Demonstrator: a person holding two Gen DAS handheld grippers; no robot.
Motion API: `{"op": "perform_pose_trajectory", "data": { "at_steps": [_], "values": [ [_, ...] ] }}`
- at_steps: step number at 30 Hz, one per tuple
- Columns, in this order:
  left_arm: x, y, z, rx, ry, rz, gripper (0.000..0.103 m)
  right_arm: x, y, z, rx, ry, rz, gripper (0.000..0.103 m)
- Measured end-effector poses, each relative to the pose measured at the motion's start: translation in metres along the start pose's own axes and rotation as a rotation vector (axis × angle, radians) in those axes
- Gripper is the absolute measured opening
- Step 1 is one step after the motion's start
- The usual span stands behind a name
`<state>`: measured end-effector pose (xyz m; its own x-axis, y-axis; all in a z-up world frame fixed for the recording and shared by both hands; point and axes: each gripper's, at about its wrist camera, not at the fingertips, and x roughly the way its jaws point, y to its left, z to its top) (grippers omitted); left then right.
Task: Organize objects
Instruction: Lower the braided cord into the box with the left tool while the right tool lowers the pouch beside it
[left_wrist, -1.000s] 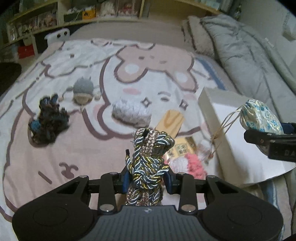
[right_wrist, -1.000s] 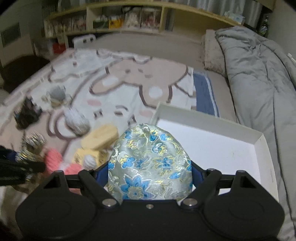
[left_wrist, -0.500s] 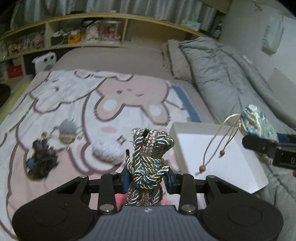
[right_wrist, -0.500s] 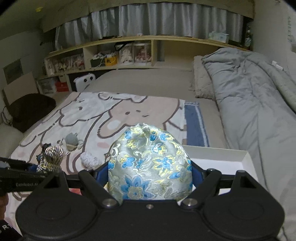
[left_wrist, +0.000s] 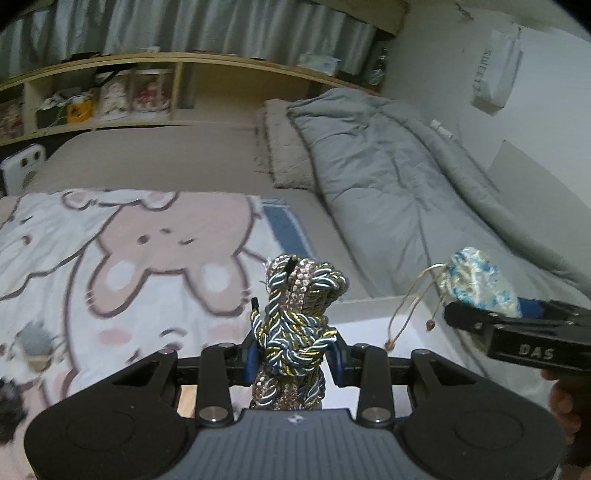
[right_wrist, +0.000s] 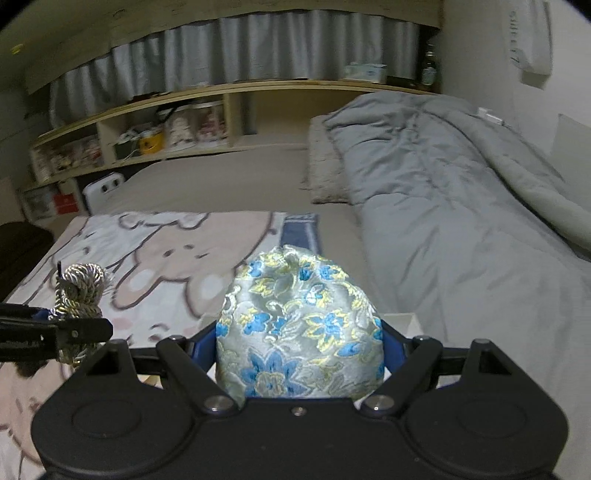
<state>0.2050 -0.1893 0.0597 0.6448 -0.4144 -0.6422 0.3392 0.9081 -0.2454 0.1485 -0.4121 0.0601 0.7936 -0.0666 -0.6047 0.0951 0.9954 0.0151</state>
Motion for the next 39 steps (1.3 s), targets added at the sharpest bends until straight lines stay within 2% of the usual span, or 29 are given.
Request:
{"op": "perform_pose_trajectory", "data": {
  "at_steps": [4, 8, 17, 24, 26, 27, 29, 34, 35, 39],
  "values": [
    [0.033, -0.012, 0.01, 0.001, 0.018, -0.015, 0.037, 0.023, -0.011, 0.003, 0.031, -0.007, 0.008, 0.085],
    [0.072, -0.012, 0.007, -0.034, 0.063, -0.036, 0.037, 0.052, -0.016, -0.003, 0.063, 0.002, 0.025, 0.085],
    [0.147, 0.008, -0.022, -0.092, 0.207, -0.022, 0.037, 0.125, -0.011, -0.052, 0.051, 0.156, 0.041, 0.085],
    [0.173, 0.008, -0.027, -0.068, 0.215, -0.008, 0.038, 0.154, -0.02, -0.07, 0.067, 0.207, 0.027, 0.085],
    [0.17, 0.006, -0.026, -0.048, 0.194, 0.008, 0.043, 0.158, -0.022, -0.07, 0.067, 0.208, 0.034, 0.085],
    [0.168, 0.006, -0.025, -0.038, 0.185, 0.012, 0.051, 0.159, -0.021, -0.07, 0.064, 0.208, 0.036, 0.085],
    [0.162, 0.005, -0.023, -0.022, 0.158, 0.024, 0.06, 0.164, -0.019, -0.069, 0.058, 0.208, 0.04, 0.085],
    [0.163, 0.008, -0.02, 0.002, 0.167, 0.078, 0.061, 0.173, -0.014, -0.069, 0.065, 0.218, 0.076, 0.086],
    [0.164, 0.01, -0.02, 0.002, 0.173, 0.087, 0.062, 0.172, -0.014, -0.069, 0.067, 0.222, 0.077, 0.089],
    [0.171, 0.01, -0.019, 0.032, 0.189, 0.111, 0.07, 0.162, -0.019, -0.073, 0.061, 0.213, 0.07, 0.094]
  ]
}}
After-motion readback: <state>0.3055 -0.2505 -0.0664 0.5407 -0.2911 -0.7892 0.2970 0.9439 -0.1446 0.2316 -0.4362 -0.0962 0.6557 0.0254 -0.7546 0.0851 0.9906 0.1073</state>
